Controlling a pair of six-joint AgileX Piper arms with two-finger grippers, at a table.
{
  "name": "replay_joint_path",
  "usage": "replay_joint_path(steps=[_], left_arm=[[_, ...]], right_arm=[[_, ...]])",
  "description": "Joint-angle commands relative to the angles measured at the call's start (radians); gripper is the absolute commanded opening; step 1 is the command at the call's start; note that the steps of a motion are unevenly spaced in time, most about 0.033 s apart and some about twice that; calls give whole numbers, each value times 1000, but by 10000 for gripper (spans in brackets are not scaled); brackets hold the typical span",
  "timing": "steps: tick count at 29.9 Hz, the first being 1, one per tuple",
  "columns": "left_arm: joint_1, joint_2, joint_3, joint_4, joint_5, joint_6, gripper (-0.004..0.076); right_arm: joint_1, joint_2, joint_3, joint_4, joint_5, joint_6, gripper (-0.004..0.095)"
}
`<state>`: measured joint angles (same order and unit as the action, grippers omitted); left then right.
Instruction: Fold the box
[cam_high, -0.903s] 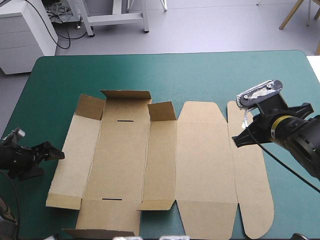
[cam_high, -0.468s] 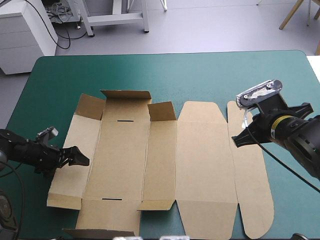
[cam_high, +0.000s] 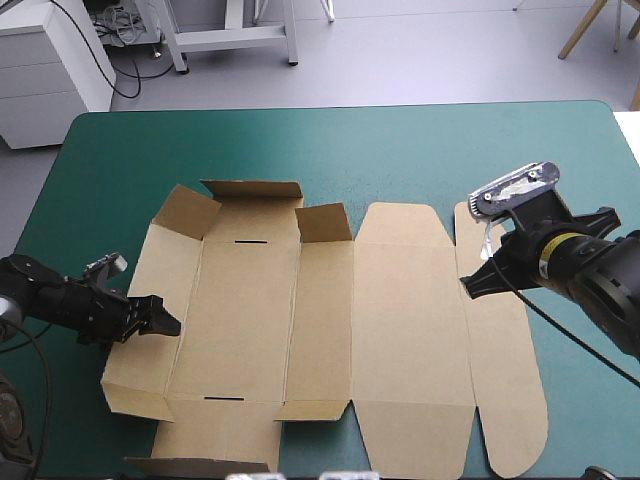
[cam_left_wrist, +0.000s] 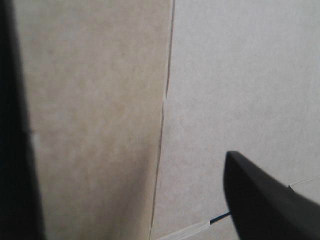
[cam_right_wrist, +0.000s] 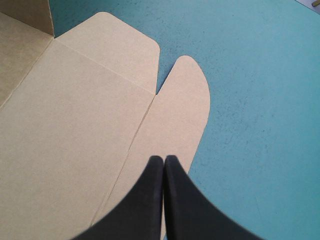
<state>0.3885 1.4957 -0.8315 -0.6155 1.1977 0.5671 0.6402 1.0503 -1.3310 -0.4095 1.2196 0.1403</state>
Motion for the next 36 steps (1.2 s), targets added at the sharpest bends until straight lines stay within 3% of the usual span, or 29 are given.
replay_joint_path(steps=[1, 5, 7, 12, 18, 32, 36], left_arm=[[-6, -32, -16, -47, 104, -14, 283], [-6, -32, -16, -42, 94, -9, 50], [-6, -32, -16, -35, 84, 1, -7], [-18, -32, -18, -14, 77, 57, -10], [-126, -34, -41, 123, -36, 74, -10], [-567, -34, -411, 448, -184, 54, -10], [-714, -34, -494, 604, -279, 50, -10]], right_arm=[[-3, -16, -24, -28, -49, -8, -19], [-3, -16, -24, -28, -47, -8, -19], [-3, -16, -24, -28, -47, -8, -19], [-3, -16, -24, -28, -47, -6, -19], [-3, -16, -24, -30, -47, 0, -19], [-3, -18, -24, -42, -82, 63, -19], [-3, -18, -26, -90, -86, 108, -19]])
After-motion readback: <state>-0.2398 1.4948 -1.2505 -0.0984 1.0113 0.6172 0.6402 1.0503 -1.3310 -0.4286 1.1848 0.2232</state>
